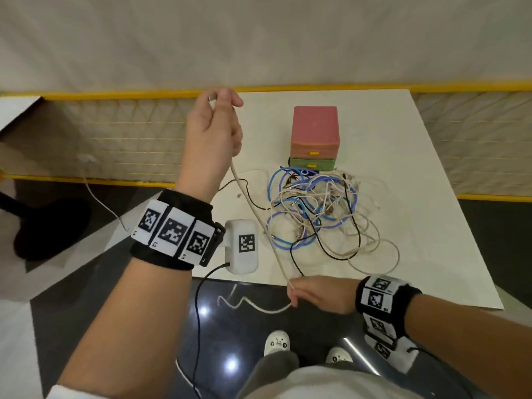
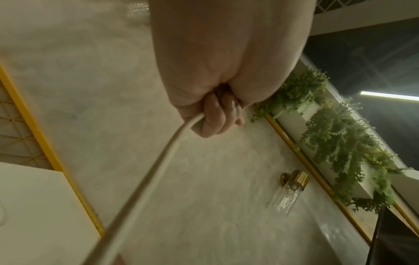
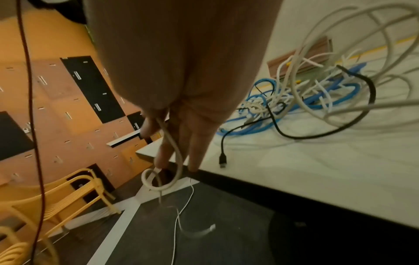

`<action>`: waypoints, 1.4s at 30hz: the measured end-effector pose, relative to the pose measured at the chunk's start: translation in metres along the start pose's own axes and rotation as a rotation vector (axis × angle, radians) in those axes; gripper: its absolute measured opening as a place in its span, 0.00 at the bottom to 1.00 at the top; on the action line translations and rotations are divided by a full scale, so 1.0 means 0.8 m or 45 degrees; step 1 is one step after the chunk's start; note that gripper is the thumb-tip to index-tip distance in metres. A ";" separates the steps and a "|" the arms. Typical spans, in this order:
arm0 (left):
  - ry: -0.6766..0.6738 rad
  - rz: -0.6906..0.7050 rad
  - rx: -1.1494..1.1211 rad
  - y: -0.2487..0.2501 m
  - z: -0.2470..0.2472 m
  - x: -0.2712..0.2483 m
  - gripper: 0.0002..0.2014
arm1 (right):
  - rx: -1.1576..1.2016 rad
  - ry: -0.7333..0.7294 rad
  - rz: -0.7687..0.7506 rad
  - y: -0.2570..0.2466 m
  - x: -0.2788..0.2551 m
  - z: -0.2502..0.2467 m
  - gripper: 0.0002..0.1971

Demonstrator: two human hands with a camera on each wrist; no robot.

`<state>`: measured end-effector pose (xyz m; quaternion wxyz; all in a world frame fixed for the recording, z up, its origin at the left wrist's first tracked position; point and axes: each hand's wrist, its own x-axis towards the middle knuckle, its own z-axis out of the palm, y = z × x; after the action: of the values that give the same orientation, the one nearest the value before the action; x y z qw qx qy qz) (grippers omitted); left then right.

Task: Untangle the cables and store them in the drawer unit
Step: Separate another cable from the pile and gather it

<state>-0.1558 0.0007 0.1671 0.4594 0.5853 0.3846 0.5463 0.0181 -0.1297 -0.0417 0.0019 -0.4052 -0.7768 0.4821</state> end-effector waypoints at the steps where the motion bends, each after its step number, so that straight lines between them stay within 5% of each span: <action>1: -0.033 0.005 0.020 0.001 -0.002 0.002 0.14 | -0.010 -0.033 0.029 0.004 0.000 0.001 0.12; 6: -0.243 -0.064 0.330 -0.018 -0.005 -0.009 0.14 | -0.235 0.141 0.127 0.016 0.019 -0.038 0.33; 11: -0.446 -0.135 0.568 -0.052 0.002 -0.030 0.13 | -0.604 0.229 0.143 0.020 0.052 -0.062 0.26; 14: -0.409 -0.245 0.557 -0.072 0.007 -0.039 0.05 | -0.613 0.124 0.143 0.028 0.066 -0.056 0.22; 17: -0.365 -0.335 0.576 -0.087 0.006 -0.044 0.09 | -0.657 0.111 0.081 0.036 0.074 -0.049 0.10; 20: -0.351 -0.346 0.580 -0.095 0.002 -0.047 0.12 | -0.490 0.151 0.064 0.029 0.078 -0.058 0.06; 25: -0.307 -0.337 0.568 -0.108 -0.005 -0.039 0.13 | 0.028 0.599 0.089 0.005 0.065 -0.105 0.07; 29: -0.441 -0.302 0.506 -0.106 0.007 -0.032 0.10 | 0.335 0.805 0.006 -0.023 0.052 -0.142 0.10; 35: -0.342 -0.293 0.335 -0.114 0.036 -0.017 0.10 | 0.384 0.840 -0.105 -0.053 0.042 -0.161 0.13; 42: -0.057 -0.221 0.184 -0.103 0.047 0.015 0.17 | 0.390 0.713 0.026 -0.034 0.038 -0.154 0.13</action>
<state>-0.1132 0.0312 0.0927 0.4701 0.5935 0.4617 0.4622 0.0287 -0.0237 0.0331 0.2718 -0.5250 -0.6603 0.4630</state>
